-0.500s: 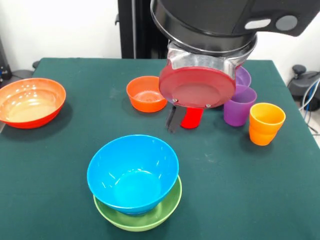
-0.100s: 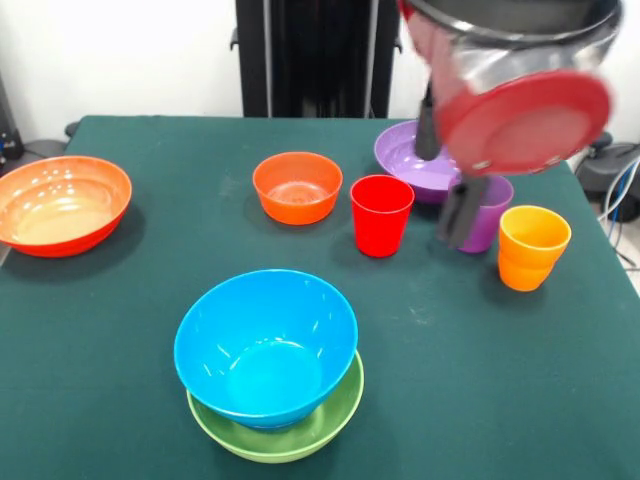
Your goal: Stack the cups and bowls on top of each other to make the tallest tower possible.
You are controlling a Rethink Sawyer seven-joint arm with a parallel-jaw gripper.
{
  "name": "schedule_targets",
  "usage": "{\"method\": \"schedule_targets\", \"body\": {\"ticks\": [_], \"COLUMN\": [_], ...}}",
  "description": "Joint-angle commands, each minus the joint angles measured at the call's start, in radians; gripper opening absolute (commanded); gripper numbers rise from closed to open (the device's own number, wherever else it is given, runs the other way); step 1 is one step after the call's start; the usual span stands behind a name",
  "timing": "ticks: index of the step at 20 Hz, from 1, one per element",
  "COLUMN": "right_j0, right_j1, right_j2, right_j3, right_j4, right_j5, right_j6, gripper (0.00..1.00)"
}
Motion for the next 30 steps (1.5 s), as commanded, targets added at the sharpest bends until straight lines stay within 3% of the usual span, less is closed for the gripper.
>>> {"method": "schedule_targets", "body": {"ticks": [1,9,13,21,25,30], "right_j0": [0.027,0.084,0.106,0.163,0.201,0.240], "right_j1": [0.014,0.041,0.062,0.060,0.057,0.077], "right_j2": [-0.103,0.024,0.033,0.063,0.032,-0.124], "right_j3": [-0.035,-0.101,-0.102,-0.110,-0.089,0.052], "right_j4": [0.021,-0.069,-0.019,0.006,0.066,0.265], "right_j5": [-0.056,-0.096,-0.159,-0.210,-0.240,-0.265], "right_j6": [-0.273,-0.166,-0.142,-0.049,0.004,0.113], "gripper": [1.00,1.00,1.00,1.00,1.00,1.00]}}
